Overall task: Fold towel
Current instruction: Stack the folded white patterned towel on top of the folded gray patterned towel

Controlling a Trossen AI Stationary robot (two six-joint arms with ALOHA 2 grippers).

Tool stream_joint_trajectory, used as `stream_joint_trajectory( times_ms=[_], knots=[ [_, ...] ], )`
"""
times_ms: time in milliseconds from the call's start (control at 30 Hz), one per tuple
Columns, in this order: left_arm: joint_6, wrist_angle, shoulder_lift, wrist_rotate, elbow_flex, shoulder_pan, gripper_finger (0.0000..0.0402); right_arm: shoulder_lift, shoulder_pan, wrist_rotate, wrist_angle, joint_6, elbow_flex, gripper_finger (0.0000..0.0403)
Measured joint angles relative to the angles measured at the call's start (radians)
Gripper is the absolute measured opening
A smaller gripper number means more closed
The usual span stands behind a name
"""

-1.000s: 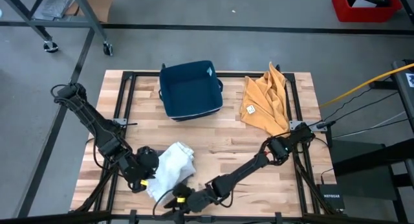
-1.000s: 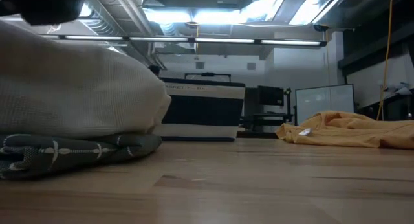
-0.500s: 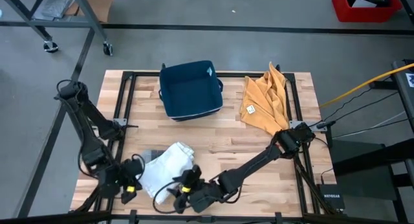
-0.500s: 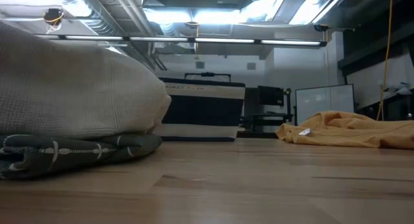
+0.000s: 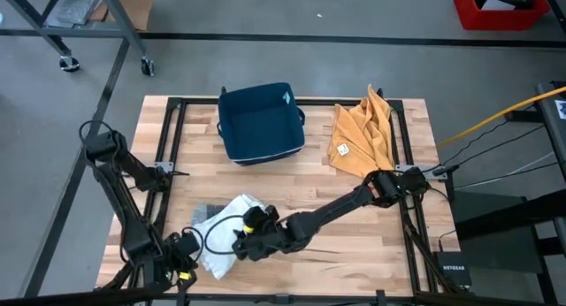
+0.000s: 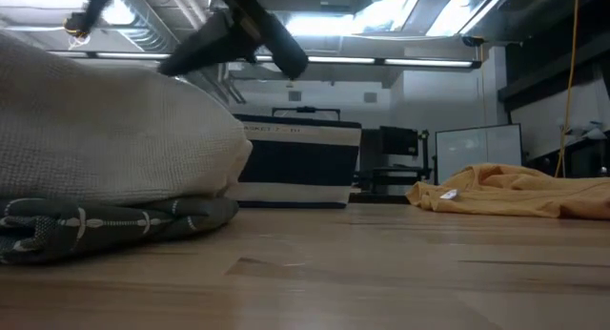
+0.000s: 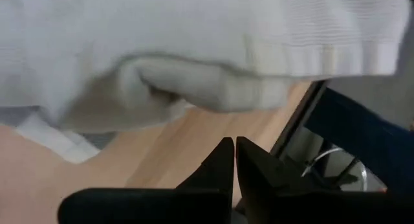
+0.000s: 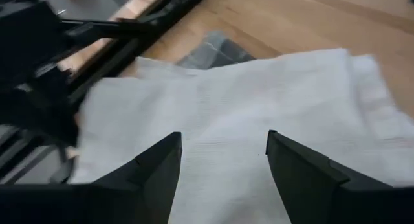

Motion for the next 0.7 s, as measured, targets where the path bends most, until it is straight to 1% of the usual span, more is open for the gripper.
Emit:
stream_joint_trajectory(
  times_ms=[67, 200, 333, 500, 567, 700],
  knots=[
    [-0.025, 0.018, 0.026, -0.006, 0.0, 0.0, 0.001, 0.0, -0.011, 0.0, -0.037, 0.028, 0.0, 0.023],
    [-0.036, 0.069, 0.087, -0.032, 0.0, 0.007, 0.001, -0.005, -0.032, -0.004, -0.173, 0.103, 0.0, 0.023],
    [-0.062, 0.057, 0.149, -0.044, 0.0, 0.021, 0.001, -0.005, -0.045, -0.042, -0.284, 0.173, 0.0, 0.023],
    [-0.121, -0.007, 0.18, -0.112, 0.0, 0.035, 0.0007, -0.005, -0.035, -0.116, -0.304, 0.176, 0.0, 0.023],
    [-0.131, -0.02, 0.176, -0.134, 0.0, 0.04, 0.0002, -0.005, -0.025, -0.123, -0.304, 0.176, 0.0, 0.023],
    [-0.114, -0.046, 0.136, -0.147, 0.003, 0.049, 0.0002, 0.003, -0.001, -0.123, -0.297, 0.186, -0.003, 0.023]
  ],
)
